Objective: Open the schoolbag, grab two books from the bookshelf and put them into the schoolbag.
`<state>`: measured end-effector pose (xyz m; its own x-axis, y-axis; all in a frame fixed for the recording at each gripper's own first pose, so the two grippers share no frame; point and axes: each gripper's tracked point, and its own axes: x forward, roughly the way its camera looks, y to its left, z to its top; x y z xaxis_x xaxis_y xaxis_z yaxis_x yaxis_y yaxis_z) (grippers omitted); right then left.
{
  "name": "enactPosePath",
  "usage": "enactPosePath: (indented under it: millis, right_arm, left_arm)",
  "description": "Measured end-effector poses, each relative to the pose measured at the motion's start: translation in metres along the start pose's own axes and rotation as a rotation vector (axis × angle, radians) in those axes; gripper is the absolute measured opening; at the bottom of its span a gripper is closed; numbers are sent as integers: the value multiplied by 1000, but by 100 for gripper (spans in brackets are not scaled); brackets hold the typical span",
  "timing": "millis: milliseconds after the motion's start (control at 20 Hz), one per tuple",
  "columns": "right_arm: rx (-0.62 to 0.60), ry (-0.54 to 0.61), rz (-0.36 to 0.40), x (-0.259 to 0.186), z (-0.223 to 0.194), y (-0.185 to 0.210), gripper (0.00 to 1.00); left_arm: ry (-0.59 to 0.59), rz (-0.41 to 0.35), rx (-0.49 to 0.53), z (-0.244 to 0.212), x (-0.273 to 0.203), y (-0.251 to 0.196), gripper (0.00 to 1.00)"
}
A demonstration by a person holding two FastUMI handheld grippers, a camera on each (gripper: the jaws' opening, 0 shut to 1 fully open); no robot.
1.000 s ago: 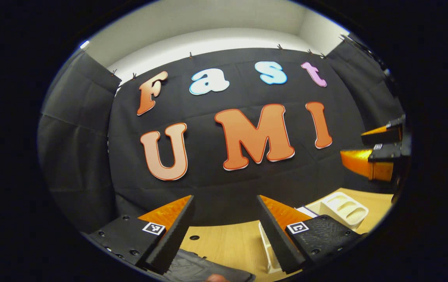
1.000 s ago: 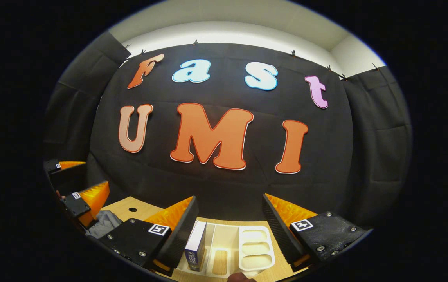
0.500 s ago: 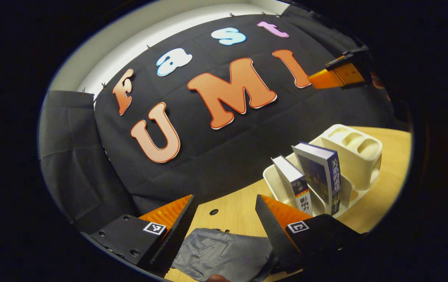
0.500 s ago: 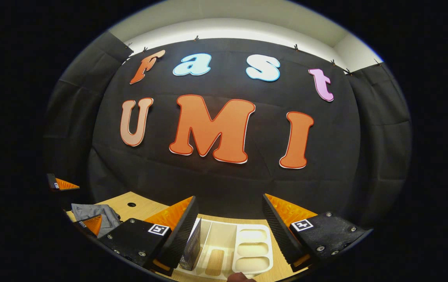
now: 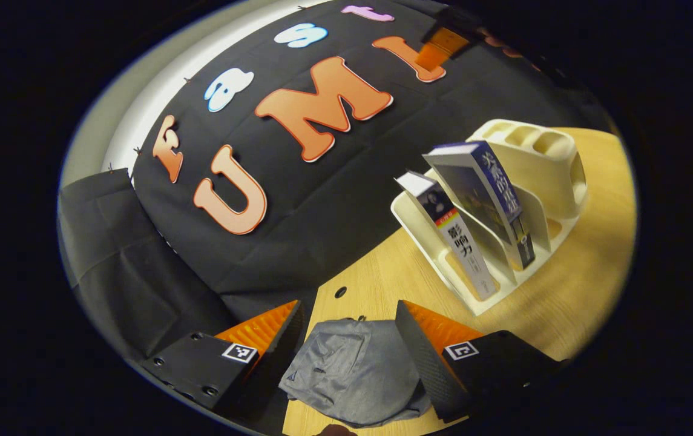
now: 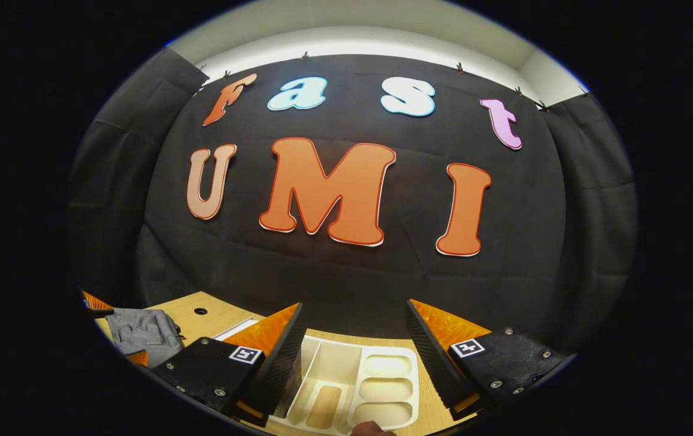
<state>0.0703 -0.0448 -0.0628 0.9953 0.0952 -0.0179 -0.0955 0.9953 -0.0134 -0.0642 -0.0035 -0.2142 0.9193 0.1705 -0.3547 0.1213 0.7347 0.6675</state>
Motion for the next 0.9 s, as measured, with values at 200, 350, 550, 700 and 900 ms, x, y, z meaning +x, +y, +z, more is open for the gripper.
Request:
enactPosePath:
  millis: [200,350,550,700,900]
  right_arm:
    - [-12,3,-19,-2,-6,-11,97]
    - [-12,5,-21,-1,-8,-13,97]
    - [-14,3,-25,-1,-9,-18,97]
    - [-1,10,-18,0,-13,-17,97]
    - [-11,14,-14,-2,-15,-21,97]
  left_arm:
    - [69,-43,109,-32,4,-28,96]
    - [123,-58,157,-60,3,-42,96]
    - [187,-88,180,-91,3,-60,96]
    - [237,-74,192,-113,3,-62,95]
    - [258,-29,159,-124,6,-54,95]
